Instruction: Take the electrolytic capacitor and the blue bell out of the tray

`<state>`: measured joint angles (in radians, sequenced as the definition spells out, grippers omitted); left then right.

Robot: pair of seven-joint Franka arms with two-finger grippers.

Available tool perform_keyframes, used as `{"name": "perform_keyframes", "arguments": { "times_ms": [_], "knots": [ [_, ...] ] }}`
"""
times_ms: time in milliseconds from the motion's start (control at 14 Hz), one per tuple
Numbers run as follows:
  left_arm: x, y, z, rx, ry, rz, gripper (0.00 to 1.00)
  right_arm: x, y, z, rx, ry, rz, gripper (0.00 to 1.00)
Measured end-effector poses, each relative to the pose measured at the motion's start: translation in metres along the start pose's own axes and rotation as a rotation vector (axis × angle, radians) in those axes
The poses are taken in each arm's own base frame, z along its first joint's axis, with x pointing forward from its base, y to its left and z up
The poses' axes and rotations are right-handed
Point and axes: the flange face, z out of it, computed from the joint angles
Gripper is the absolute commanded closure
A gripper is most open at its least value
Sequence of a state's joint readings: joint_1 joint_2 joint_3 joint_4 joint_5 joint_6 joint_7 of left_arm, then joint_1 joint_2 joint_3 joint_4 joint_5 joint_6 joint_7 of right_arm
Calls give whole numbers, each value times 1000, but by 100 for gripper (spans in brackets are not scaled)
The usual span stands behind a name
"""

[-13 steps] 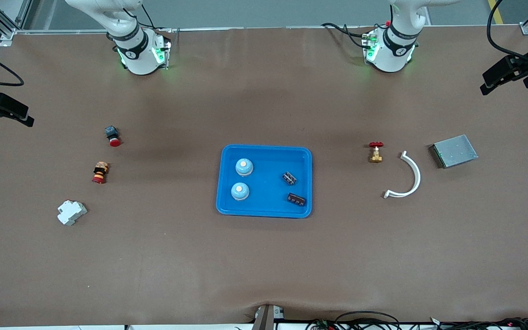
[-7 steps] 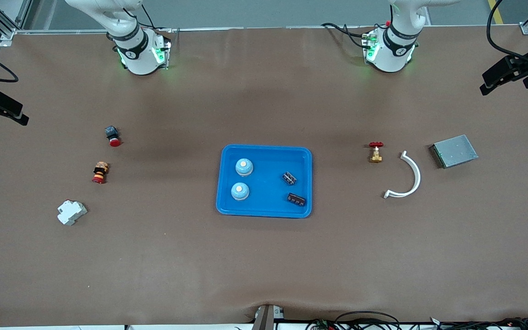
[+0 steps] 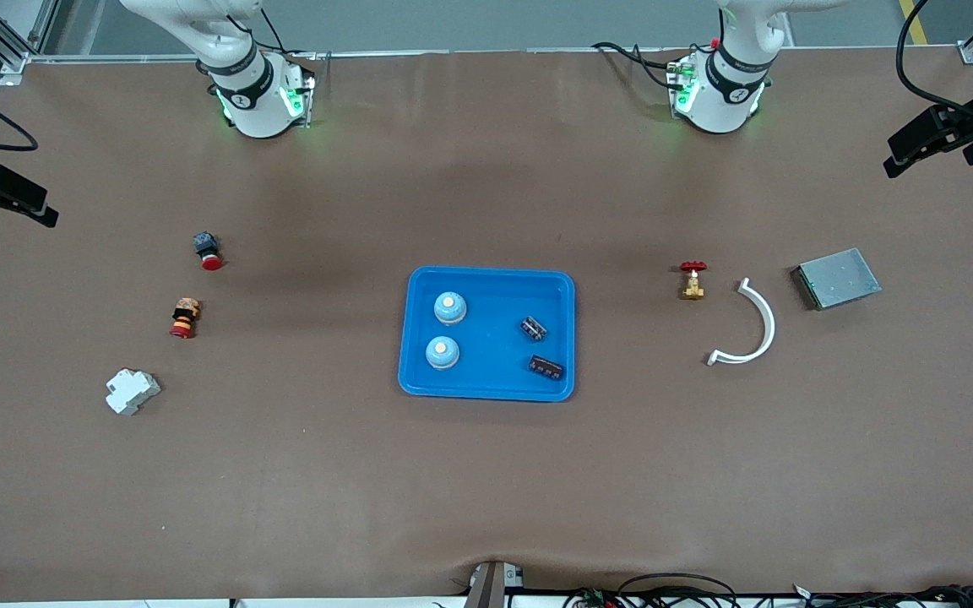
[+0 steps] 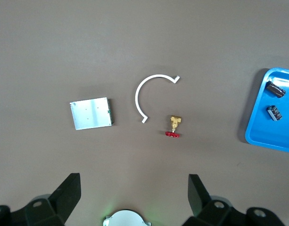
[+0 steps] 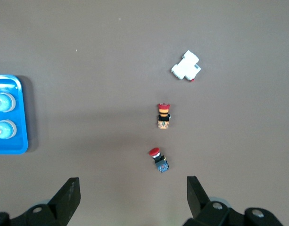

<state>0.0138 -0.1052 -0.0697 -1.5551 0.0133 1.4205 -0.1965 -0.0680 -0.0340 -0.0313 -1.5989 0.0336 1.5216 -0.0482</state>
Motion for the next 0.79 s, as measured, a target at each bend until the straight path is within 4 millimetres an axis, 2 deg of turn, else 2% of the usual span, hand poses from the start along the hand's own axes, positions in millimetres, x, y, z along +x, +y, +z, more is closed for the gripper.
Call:
{"name": "perform_keyframes", "arguments": {
  "times_ms": [286,786],
  "knots": [
    [4,2,8,3,-17,1,0,1,2,3,-14,-11,1,0],
    [21,7,52,18,-102,-11,0,1,3,3,-38,-11,-6,0]
  ]
}}
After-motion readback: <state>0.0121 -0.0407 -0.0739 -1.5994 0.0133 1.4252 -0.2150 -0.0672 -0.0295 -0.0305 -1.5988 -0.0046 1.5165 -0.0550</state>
